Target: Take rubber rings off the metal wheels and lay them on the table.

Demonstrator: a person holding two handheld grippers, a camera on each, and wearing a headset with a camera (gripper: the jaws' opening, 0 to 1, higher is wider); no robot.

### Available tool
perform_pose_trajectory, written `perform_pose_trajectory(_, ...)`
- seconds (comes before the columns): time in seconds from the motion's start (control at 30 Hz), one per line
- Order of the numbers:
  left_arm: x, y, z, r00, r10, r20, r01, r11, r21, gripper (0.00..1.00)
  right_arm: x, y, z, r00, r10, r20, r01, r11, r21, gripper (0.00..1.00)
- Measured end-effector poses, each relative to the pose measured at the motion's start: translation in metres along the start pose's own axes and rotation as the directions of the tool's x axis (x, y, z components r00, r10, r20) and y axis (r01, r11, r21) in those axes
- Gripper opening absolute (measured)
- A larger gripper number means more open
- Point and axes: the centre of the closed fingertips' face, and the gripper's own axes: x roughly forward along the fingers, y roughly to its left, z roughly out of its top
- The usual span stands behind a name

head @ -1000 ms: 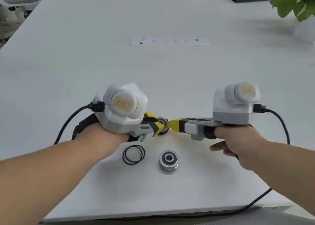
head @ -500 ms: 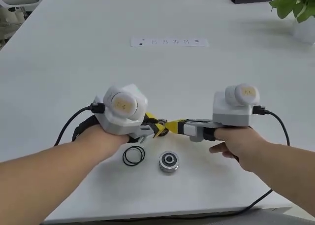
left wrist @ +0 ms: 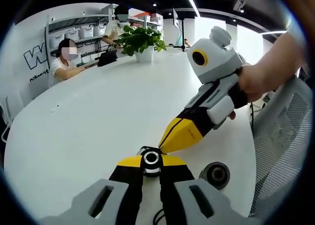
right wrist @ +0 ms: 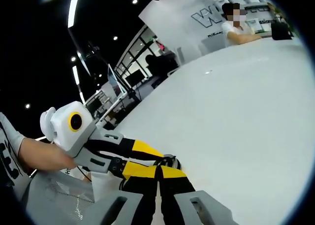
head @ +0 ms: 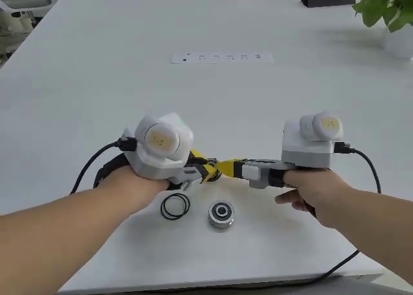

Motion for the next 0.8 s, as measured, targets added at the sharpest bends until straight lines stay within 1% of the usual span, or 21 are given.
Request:
perform_pose_trajectory(0.1,0.000,0.000,0.000,1.0000,0.001,0.001,-0.001,1.000,0.001,0.07,0.000,0.001,0.000,1.0000,0.009,0.001,-0.009,1.000,0.005,0.00)
perform_pose_trajectory(0.3,0.000,0.000,0.000,1.0000,0.001,0.006,-0.001,1.000,-0.001,0.07,-0.001,0.006,0.000,0.9990,0.045,0.001,-0.045,0.999,0.015,0.00)
perform_pose_trajectory(0.4,0.000,0.000,0.000,1.0000,0.000,0.008,0.000,1.000,-0.001,0.07,-0.003,0.009,0.000,0.9974,0.072,0.002,-0.072,0.997,0.025,0.00)
perform_pose_trajectory(0.47,0.000,0.000,0.000,1.0000,0.001,0.009,-0.001,1.000,-0.002,0.07,-0.003,0.009,0.000,0.9970,0.078,0.001,-0.078,0.997,0.026,0.00)
perform_pose_trajectory(0.57,0.000,0.000,0.000,0.9999,0.002,0.011,-0.002,1.000,-0.004,0.07,-0.004,0.011,0.000,0.9958,0.092,0.002,-0.092,0.995,0.038,0.00)
perform_pose_trajectory(0.63,0.000,0.000,0.000,0.9999,0.003,0.010,-0.003,1.000,-0.005,0.07,-0.005,0.010,-0.001,0.9951,0.099,0.002,-0.099,0.993,0.063,0.00)
perform_pose_trajectory(0.67,0.000,0.000,0.000,0.9999,0.004,0.009,-0.004,1.000,-0.006,0.07,-0.005,0.010,-0.003,0.9954,0.095,-0.001,-0.095,0.994,0.058,0.00)
perform_pose_trajectory(0.7,0.000,0.000,0.000,1.0000,0.006,0.008,-0.006,1.000,-0.007,0.07,-0.005,0.008,-0.004,0.9968,0.080,-0.004,-0.079,0.996,0.035,0.00)
perform_pose_trajectory(0.73,0.000,0.000,0.000,0.9999,0.007,0.007,-0.007,1.000,-0.007,0.07,-0.004,0.010,-0.006,0.9966,0.082,-0.013,-0.081,0.996,0.024,0.00)
perform_pose_trajectory(0.77,0.000,0.000,-0.001,0.9999,0.009,0.007,-0.009,1.000,-0.008,0.07,-0.004,0.010,-0.003,0.9969,0.078,0.000,-0.078,0.997,0.020,0.00)
perform_pose_trajectory(0.8,0.000,0.000,0.000,0.9999,0.009,0.008,-0.009,1.000,-0.008,0.07,-0.003,0.010,-0.003,0.9972,0.074,-0.005,-0.074,0.997,0.023,0.00)
